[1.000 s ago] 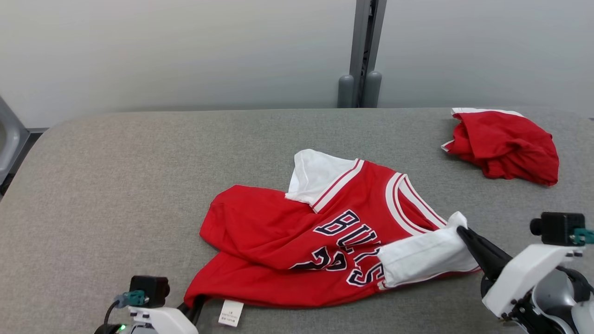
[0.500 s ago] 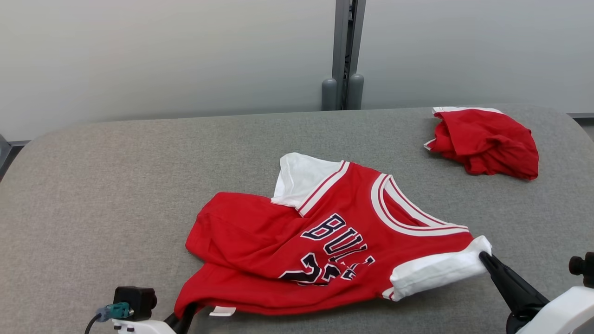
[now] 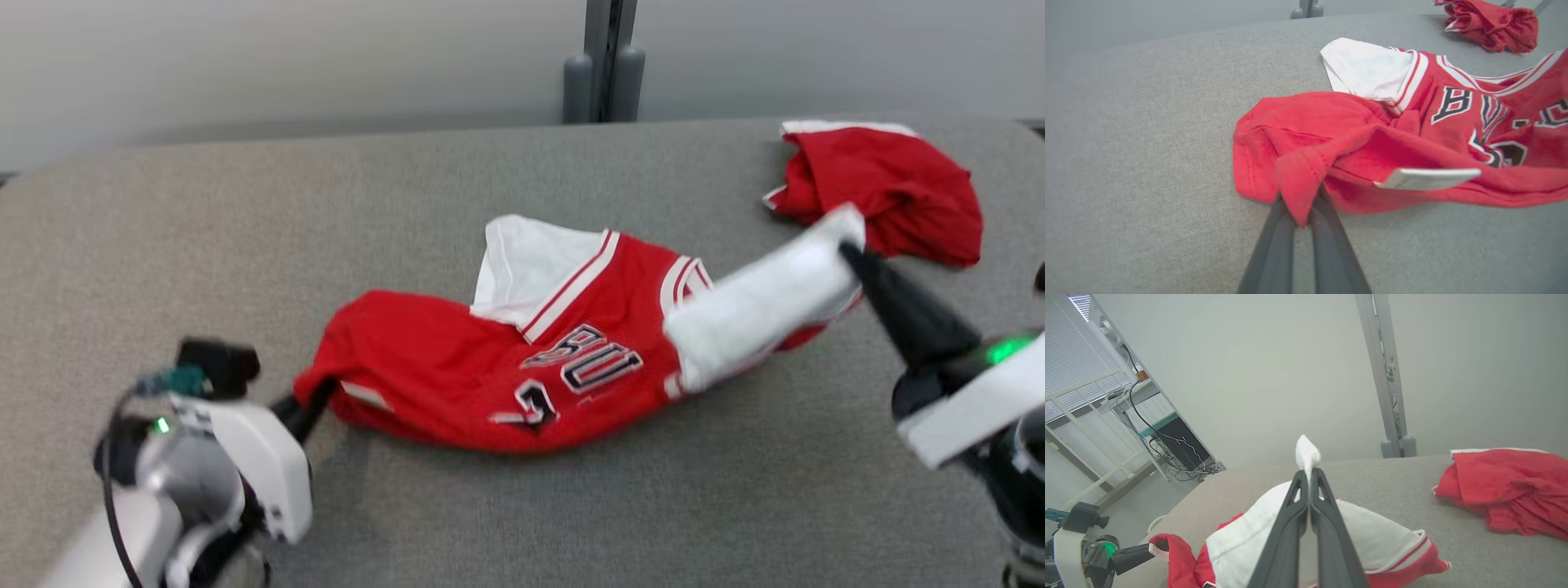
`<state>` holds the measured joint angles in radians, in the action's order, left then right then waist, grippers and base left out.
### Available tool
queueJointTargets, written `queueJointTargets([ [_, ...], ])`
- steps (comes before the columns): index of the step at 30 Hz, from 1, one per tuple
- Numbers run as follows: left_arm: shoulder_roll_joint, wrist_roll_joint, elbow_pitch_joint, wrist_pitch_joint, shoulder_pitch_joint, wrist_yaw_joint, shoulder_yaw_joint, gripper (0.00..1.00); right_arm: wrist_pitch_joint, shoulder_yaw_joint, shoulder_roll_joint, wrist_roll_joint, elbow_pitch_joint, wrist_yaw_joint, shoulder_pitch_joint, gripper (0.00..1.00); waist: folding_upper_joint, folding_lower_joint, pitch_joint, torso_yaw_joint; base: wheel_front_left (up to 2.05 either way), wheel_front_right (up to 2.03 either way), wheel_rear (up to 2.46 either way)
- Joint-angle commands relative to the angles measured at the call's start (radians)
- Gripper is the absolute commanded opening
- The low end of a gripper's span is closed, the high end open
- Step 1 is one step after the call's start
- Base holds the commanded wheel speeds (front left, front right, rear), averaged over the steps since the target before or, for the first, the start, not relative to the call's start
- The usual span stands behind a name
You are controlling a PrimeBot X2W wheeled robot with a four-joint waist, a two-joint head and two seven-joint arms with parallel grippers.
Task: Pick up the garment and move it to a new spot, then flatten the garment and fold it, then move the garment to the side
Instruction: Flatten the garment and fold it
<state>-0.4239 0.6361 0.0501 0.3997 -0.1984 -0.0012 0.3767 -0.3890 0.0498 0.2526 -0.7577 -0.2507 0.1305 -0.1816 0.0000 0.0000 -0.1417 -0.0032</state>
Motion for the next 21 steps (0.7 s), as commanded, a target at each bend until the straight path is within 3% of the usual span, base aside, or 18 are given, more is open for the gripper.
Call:
queueJointTargets([
  [1, -0.017, 0.012, 0.012, 0.022, -0.059, -0.017, -0.009, 0.00, 0.018, 0.001, 0.021, -0.013, 0.009, 0.001, -0.059, 0.00, 0.0000, 0.0000, -0.078, 0.002, 0.00, 0.00, 0.00],
  [7, -0.070, 0.075, 0.118, 0.233, -0.379, -0.103, 0.012, 0.00, 0.086, 0.068, 0.095, -0.074, 0.138, 0.001, -0.412, 0.00, 0.0000, 0.0000, -0.236, 0.006, 0.00, 0.00, 0.00],
  [14, -0.091, 0.211, 0.272, 0.559, -0.773, -0.127, 0.040, 0.00, 0.162, 0.150, 0.144, -0.115, 0.391, 0.001, -0.863, 0.00, 0.0000, 0.0000, -0.399, -0.018, 0.00, 0.00, 0.00],
  [18, -0.089, 0.196, 0.365, 0.602, -0.976, -0.126, 0.032, 0.00, 0.238, 0.177, 0.143, -0.136, 0.532, 0.001, -1.086, 0.00, 0.0000, 0.0000, -0.457, -0.039, 0.00, 0.00, 0.00],
  [21, -0.083, 0.156, 0.428, 0.563, -1.111, -0.126, 0.029, 0.00, 0.315, 0.194, 0.138, -0.140, 0.635, 0.000, -1.236, 0.00, 0.0000, 0.0000, -0.485, -0.054, 0.00, 0.00, 0.00],
])
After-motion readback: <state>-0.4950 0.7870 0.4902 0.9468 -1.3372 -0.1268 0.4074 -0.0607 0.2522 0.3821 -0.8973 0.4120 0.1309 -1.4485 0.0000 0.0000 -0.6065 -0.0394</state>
